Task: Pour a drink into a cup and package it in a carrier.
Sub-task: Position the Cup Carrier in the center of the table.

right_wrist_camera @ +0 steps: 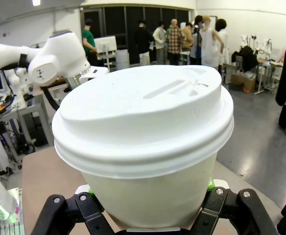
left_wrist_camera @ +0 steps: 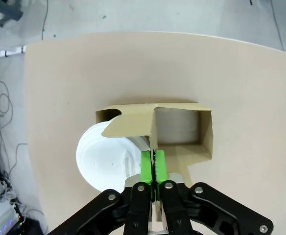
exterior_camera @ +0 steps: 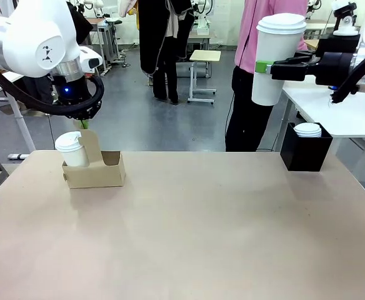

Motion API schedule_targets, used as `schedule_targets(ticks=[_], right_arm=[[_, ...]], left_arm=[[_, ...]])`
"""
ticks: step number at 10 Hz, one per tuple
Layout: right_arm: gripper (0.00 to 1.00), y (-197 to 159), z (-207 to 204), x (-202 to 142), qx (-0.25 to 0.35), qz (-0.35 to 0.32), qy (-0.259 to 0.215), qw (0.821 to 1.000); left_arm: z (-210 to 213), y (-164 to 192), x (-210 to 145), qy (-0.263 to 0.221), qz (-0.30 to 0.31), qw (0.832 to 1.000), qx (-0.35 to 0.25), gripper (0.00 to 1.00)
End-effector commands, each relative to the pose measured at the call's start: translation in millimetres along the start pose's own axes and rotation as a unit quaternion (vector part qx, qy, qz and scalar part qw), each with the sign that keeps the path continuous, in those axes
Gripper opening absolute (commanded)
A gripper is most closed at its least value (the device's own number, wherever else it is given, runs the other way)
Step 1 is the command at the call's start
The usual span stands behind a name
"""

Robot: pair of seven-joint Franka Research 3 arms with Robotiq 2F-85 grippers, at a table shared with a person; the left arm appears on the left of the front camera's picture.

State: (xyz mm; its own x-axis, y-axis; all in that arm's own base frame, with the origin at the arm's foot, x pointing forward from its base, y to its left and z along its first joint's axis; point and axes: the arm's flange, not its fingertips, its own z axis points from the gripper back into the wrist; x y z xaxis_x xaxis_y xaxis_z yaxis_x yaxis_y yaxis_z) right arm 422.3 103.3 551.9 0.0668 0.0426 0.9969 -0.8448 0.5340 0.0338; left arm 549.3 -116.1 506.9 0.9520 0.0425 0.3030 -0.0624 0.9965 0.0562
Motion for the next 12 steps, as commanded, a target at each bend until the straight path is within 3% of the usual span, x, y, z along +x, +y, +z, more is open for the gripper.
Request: schedule_targets(ticks=[1, 2, 6, 8, 12], right_arm=[[0.80, 0.1, -2.9, 3.2, -0.006, -0.003, -0.001, 1.000], [0.80, 0.1, -2.9, 3.2, -0.006, -0.003, -0.001, 1.000], [0.80, 0.1, -2.9, 3.2, -0.006, -0.003, -0.001, 1.000], [0.80, 0.1, -2.9, 3.2, -0.006, -0.003, -0.001, 1.000], [0.80, 0.1, -2.9, 3.2, -0.006, -0.003, -0.001, 1.000]], left_arm=[[-2.0, -3.8, 1.6, -0.006, 0.025, 0.999, 0.020, 0.00], [-2.8, -6.4, -1.5, 0.014, 0.006, 1.000, 0.011, 0.00], [-0.3, -2.0, -1.0, 0.002, 0.005, 1.000, 0.001, 0.01], [31.0, -11.5, -9.5, -0.022, 0.022, 1.000, 0.001, 0.01], [116.8, -61.5, -47.4, -0.014, 0.056, 0.998, 0.007, 0.01]])
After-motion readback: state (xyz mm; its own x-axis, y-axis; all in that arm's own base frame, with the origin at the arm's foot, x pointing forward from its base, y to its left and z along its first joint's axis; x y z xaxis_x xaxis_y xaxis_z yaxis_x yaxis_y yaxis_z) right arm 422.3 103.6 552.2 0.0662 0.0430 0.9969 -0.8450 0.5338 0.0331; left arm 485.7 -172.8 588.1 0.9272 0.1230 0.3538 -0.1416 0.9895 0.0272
